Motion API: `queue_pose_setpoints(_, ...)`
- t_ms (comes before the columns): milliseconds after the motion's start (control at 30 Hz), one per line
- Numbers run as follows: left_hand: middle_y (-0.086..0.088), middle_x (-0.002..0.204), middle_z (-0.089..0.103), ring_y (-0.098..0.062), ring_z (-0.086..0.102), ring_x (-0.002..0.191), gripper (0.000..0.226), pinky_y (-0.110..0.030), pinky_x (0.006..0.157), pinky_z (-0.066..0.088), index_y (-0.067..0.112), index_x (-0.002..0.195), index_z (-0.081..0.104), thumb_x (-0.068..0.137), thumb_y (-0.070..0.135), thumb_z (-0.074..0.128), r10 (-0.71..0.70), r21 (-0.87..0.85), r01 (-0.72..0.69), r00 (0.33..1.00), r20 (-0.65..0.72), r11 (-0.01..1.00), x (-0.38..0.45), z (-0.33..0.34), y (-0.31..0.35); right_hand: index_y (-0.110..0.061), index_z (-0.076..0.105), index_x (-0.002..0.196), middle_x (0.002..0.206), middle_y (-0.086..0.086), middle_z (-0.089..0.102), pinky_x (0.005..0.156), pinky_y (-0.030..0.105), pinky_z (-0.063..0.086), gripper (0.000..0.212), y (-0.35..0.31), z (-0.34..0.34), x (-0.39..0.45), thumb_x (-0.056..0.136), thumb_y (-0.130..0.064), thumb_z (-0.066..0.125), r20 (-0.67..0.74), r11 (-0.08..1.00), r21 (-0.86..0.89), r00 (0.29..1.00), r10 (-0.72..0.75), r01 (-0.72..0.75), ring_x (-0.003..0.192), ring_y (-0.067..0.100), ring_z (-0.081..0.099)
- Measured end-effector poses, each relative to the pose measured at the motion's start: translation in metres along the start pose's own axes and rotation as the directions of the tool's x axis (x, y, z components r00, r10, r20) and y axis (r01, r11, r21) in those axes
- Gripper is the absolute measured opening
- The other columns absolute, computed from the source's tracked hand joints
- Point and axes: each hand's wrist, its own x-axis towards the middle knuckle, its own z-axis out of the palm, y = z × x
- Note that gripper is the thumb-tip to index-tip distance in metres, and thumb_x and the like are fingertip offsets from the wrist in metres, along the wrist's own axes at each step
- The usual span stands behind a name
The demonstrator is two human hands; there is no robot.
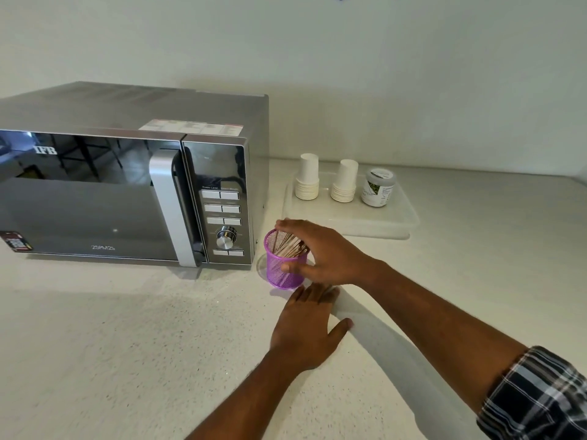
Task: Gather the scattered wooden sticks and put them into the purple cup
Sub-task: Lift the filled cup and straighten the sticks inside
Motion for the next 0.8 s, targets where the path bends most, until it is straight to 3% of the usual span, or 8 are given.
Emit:
queue_pose_setpoints(133, 0.017, 0.159, 0.039, -0.017, 0.041, 0.146, 0.078, -0.035, 0.113, 0.014, 0.038, 0.152, 0.034, 0.088, 0.082, 0.026, 0.009, 0.002, -0.009, 1.0, 0.005, 1.0, 0.002, 0.001, 0.0, -0.03, 0.039, 0.15, 0.156, -0.004, 0.044, 0.113, 0.042, 0.045, 0.087, 0.006, 0.004, 0.0, 0.078, -0.058, 0.077, -0.304, 0.986, 0.168, 0.95, 0.071, -0.02, 0.14, 0.018, 0.046)
queue_pose_setpoints(200, 0.018, 0.156, 0.043, -0.017, 0.045, 0.143, 0.077, -0.034, 0.112, 0.016, 0.038, 0.151, 0.036, 0.088, 0.083, 0.026, 0.008, 0.001, -0.008, 1.0, -0.021, 1.0, 0.002, 0.002, 0.001, -0.034, 0.026, 0.154, 0.162, -0.002, 0.036, 0.114, 0.038, 0.04, 0.107, 0.005, 0.01, 0.001, 0.068, -0.065, 0.081, -0.241, 0.964, 0.242, 0.956, 0.167, -0.107, 0.145, 0.02, 0.039)
queue_pose_setpoints(300, 0.016, 0.148, 0.054, -0.016, 0.055, 0.134, 0.077, -0.032, 0.111, 0.027, 0.036, 0.147, 0.042, 0.087, 0.083, 0.028, -0.006, -0.038, 0.004, 0.999, -0.051, 0.999, -0.002, 0.002, 0.002, -0.036, 0.011, 0.158, 0.161, 0.001, 0.038, 0.111, 0.033, 0.045, 0.128, 0.004, 0.031, 0.002, 0.06, -0.056, 0.092, -0.119, 0.918, 0.351, 0.964, 0.24, -0.185, 0.142, 0.022, 0.046)
queue_pose_setpoints(433, 0.013, 0.146, 0.056, -0.015, 0.055, 0.133, 0.079, -0.026, 0.109, 0.025, 0.033, 0.147, 0.045, 0.087, 0.082, 0.029, -0.006, -0.052, 0.003, 0.999, -0.051, 0.999, -0.003, -0.004, 0.005, -0.037, 0.012, 0.157, 0.15, 0.004, 0.051, 0.107, 0.04, 0.053, 0.127, 0.009, 0.045, 0.004, 0.061, -0.045, 0.096, -0.196, 0.865, 0.463, 0.929, 0.315, -0.195, 0.132, 0.024, 0.056)
queue_pose_setpoints(600, 0.01, 0.135, 0.065, -0.013, 0.062, 0.121, 0.051, -0.027, 0.111, 0.036, 0.027, 0.137, 0.058, 0.095, 0.057, 0.054, 0.061, -0.098, -0.076, 0.988, -0.142, 0.992, -0.012, -0.014, 0.012, -0.036, 0.015, 0.156, 0.147, 0.004, 0.052, 0.107, 0.037, 0.053, 0.127, 0.024, 0.038, -0.008, 0.061, -0.039, 0.097, -0.242, 0.849, 0.502, 0.916, 0.319, -0.163, 0.131, 0.022, 0.055)
queue_pose_setpoints(633, 0.009, 0.127, 0.069, -0.012, 0.065, 0.113, 0.043, -0.029, 0.109, 0.045, 0.027, 0.13, 0.062, 0.095, 0.051, 0.058, 0.069, -0.116, -0.092, 0.979, -0.192, 0.989, -0.015, -0.015, 0.013, -0.036, 0.015, 0.156, 0.146, 0.003, 0.053, 0.106, 0.035, 0.053, 0.127, 0.029, 0.035, -0.012, 0.06, -0.039, 0.098, -0.249, 0.846, 0.509, 0.914, 0.321, -0.158, 0.131, 0.021, 0.056)
queue_pose_setpoints(700, 0.008, 0.107, 0.072, -0.008, 0.064, 0.089, 0.026, -0.029, 0.09, 0.056, 0.027, 0.111, 0.064, 0.091, 0.044, 0.064, 0.06, -0.128, -0.109, 0.938, -0.342, 0.986, -0.019, -0.016, 0.017, -0.038, 0.015, 0.156, 0.144, 0.001, 0.054, 0.101, 0.026, 0.054, 0.129, 0.042, 0.028, -0.023, 0.058, -0.038, 0.099, -0.259, 0.834, 0.533, 0.911, 0.322, -0.143, 0.128, 0.018, 0.057)
queue_pose_setpoints(800, 0.01, 0.099, 0.061, -0.008, 0.053, 0.08, 0.031, -0.021, 0.075, 0.052, 0.03, 0.104, 0.052, 0.083, 0.042, 0.072, -0.09, -0.226, -0.017, 0.884, -0.459, 0.974, -0.02, -0.023, 0.022, -0.044, 0.014, 0.154, 0.136, -0.011, 0.056, 0.086, 0.009, 0.053, 0.131, 0.057, 0.02, -0.044, 0.054, -0.047, 0.097, -0.241, 0.823, 0.549, 0.915, 0.324, -0.147, 0.121, 0.011, 0.061)
